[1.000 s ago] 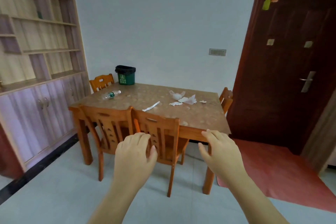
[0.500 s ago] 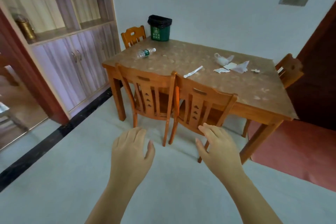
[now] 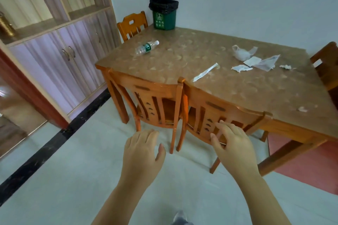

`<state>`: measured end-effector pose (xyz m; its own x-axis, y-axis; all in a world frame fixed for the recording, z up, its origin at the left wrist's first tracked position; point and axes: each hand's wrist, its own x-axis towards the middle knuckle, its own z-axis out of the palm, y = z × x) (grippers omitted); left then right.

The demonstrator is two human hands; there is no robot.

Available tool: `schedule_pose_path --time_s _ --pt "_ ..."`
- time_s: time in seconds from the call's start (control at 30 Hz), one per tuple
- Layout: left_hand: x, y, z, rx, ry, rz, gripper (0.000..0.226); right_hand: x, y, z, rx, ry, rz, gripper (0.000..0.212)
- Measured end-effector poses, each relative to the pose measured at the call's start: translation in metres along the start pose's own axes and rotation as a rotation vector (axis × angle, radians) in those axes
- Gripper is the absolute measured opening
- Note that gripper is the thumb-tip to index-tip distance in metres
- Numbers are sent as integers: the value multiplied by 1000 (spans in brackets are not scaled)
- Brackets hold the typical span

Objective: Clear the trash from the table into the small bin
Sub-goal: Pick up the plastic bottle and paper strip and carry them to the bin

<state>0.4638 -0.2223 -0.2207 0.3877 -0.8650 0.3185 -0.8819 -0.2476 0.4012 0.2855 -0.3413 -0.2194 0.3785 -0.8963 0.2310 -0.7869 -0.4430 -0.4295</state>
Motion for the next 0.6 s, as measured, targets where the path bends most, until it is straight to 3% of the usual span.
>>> schedule_pose_path --time_s 0.43,0.5,0.6 --pt "169 -47 46 -41 19 35 22 156 -4 47 -20 -42 12 28" --pt "236 -94 65 -107 -37 78 20 215 -19 86 -17 12 81 29" --pt "253 -97 72 -61 -53 60 26 226 -21 89 -33 -31 100 30"
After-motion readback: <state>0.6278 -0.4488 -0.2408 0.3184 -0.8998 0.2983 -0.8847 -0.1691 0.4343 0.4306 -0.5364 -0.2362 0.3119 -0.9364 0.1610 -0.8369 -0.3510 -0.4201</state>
